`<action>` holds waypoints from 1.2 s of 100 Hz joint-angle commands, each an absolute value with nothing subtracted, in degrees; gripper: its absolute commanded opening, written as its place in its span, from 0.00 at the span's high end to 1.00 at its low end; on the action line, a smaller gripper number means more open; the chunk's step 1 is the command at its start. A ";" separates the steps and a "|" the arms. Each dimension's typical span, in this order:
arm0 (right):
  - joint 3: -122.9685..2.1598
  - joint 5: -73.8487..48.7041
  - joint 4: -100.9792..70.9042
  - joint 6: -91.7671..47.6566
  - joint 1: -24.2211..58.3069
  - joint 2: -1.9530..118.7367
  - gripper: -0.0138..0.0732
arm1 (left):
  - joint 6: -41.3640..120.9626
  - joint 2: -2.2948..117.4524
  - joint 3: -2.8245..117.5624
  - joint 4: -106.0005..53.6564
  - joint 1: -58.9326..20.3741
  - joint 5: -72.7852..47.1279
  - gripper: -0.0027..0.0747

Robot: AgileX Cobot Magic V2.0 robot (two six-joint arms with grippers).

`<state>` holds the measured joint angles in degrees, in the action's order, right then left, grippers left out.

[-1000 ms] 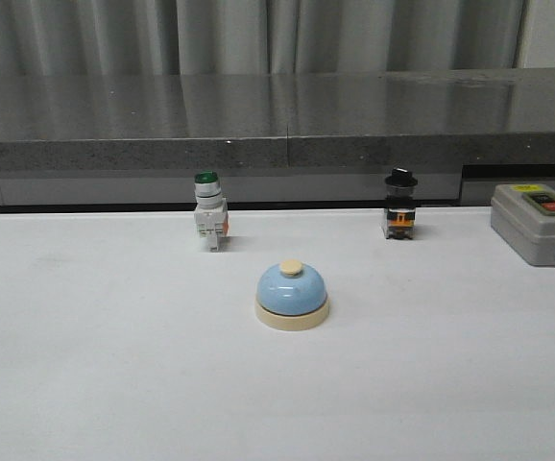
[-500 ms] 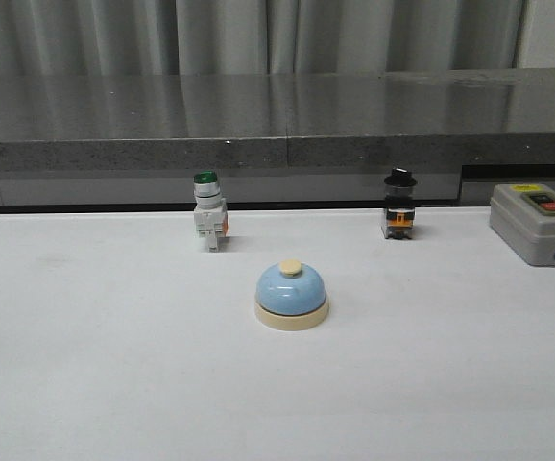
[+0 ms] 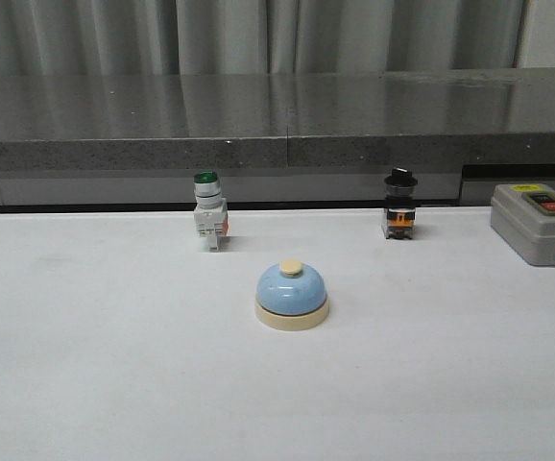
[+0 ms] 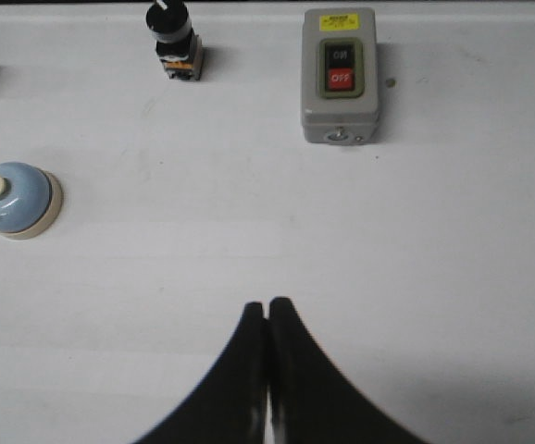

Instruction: Place and press bell with both arms

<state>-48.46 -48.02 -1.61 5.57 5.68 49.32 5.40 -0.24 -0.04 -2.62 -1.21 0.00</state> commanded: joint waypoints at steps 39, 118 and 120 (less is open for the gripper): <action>-60.87 -46.87 -8.51 -2.93 16.52 69.58 0.91 | 4.94 -2.01 -2.41 -2.94 -1.06 4.06 0.99; -86.17 -48.89 -8.87 -2.93 30.22 104.01 0.91 | 4.94 -2.01 -2.41 -2.94 -1.06 4.06 0.99; -86.59 -49.11 -9.05 -2.93 30.30 104.61 0.91 | 4.94 -2.01 -2.41 -2.94 -1.06 4.06 0.99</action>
<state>-83.08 -49.28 -8.11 -2.18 29.79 104.93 5.40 -0.24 -0.04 -2.62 -1.21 0.00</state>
